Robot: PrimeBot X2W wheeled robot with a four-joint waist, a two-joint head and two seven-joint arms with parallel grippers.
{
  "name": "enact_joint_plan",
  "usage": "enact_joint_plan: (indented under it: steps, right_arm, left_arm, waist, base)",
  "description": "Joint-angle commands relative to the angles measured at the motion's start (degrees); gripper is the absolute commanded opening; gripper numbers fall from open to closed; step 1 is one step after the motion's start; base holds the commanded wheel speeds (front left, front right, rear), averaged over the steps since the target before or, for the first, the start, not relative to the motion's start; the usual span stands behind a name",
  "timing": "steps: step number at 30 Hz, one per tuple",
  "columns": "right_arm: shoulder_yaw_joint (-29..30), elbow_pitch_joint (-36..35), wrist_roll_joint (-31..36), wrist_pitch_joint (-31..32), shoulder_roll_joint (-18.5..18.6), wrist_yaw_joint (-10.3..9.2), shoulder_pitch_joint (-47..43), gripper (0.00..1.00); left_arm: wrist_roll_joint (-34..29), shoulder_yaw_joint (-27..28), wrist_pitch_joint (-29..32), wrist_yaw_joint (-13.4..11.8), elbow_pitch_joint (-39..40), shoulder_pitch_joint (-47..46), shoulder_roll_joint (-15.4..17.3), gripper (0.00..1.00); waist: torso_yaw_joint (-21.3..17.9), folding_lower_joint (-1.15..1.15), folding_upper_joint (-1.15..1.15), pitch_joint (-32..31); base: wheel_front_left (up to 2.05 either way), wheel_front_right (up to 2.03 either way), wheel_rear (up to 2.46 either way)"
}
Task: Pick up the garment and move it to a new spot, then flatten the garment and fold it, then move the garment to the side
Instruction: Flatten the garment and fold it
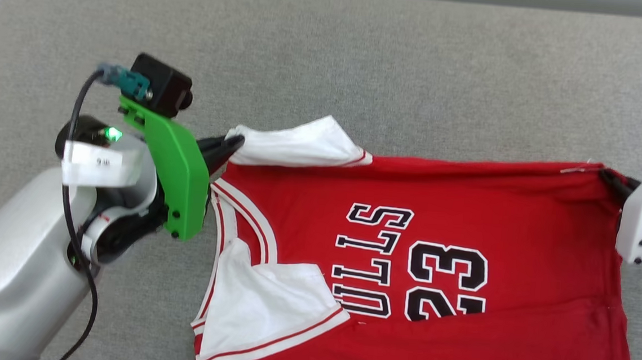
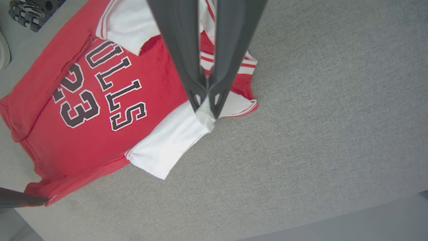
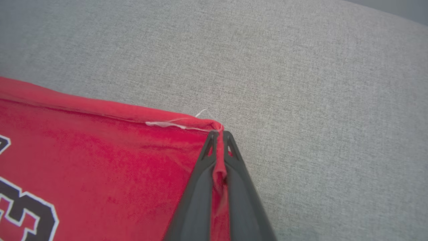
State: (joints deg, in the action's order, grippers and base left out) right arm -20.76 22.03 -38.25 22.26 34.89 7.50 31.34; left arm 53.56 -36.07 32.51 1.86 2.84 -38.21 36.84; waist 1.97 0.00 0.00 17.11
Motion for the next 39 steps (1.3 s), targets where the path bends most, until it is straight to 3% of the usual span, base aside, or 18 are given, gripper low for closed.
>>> enact_joint_plan:
  steps: [1, 8, 18, 25, 32, 33, 34, 35, 39]
  right_arm:
    - [0.1, -0.8, -0.9, -1.2, 0.4, -0.01, -2.0, 0.00]
    - [-0.4, -4.9, -4.4, -4.2, 2.5, -0.01, -11.7, 0.00]
    - [-0.6, -9.0, -8.0, -1.6, 4.7, -0.01, -21.8, 0.00]
    - [-0.2, -11.1, -8.4, 0.3, 6.7, -0.01, -25.7, 0.00]
    - [-0.6, -12.1, -7.7, 1.3, 6.8, -0.01, -27.0, 0.00]
    - [-0.6, -12.1, -7.4, 1.2, 6.8, -0.01, -27.1, 0.44]
    - [-0.9, -12.0, -7.1, 1.3, 6.8, -0.01, -27.4, 1.00]
    - [-1.1, -12.0, -7.0, 1.4, 6.7, -0.01, -27.6, 1.00]
    - [-1.7, -12.3, -8.0, 1.8, 6.3, -0.01, -29.1, 1.00]
  left_arm:
    - [0.8, -0.1, -0.6, 0.1, 0.4, 2.1, 0.7, 0.00]
    - [1.7, -2.0, -1.5, -1.7, 3.0, 10.9, 2.2, 0.00]
    - [3.3, -4.8, -3.1, -3.2, 4.4, 21.2, 3.0, 0.00]
    - [3.0, -6.4, -3.0, -3.2, 4.4, 24.1, 4.1, 0.00]
    - [1.8, -8.6, -3.4, -1.8, 1.6, 24.4, 2.6, 0.00]
    - [1.3, -8.9, -3.5, -1.6, 1.0, 24.4, 2.4, 0.00]
    - [0.7, -9.4, -3.8, -1.3, 0.2, 24.4, 2.2, 0.56]
    - [0.2, -9.8, -4.1, -1.2, -0.4, 24.5, 2.0, 1.00]
    - [-1.4, -10.9, -6.5, -0.6, -3.8, 25.3, 0.9, 1.00]
  waist:
    - [0.3, 0.00, 0.00, -3.6]
    - [1.4, 0.00, 0.00, -7.2]
    - [2.4, 0.00, 0.00, -9.7]
    - [2.9, 0.00, 0.00, -10.2]
    - [2.9, 0.00, 0.00, -9.0]
    - [2.9, 0.00, 0.00, -9.0]
    - [2.9, 0.00, 0.00, -9.1]
    - [2.8, 0.00, 0.00, -9.2]
    - [2.6, 0.00, 0.00, -10.8]
  base:
    - [0.00, 0.00, 0.00]
    - [0.00, 0.00, 0.00]
    - [0.00, 0.00, 0.00]
    - [0.00, 0.00, 0.00]
    - [0.00, 0.00, 0.00]
    - [0.00, 0.00, 0.00]
    - [0.00, 0.00, 0.00]
    - [0.00, 0.00, 0.00]
    - [0.00, 0.00, 0.00]
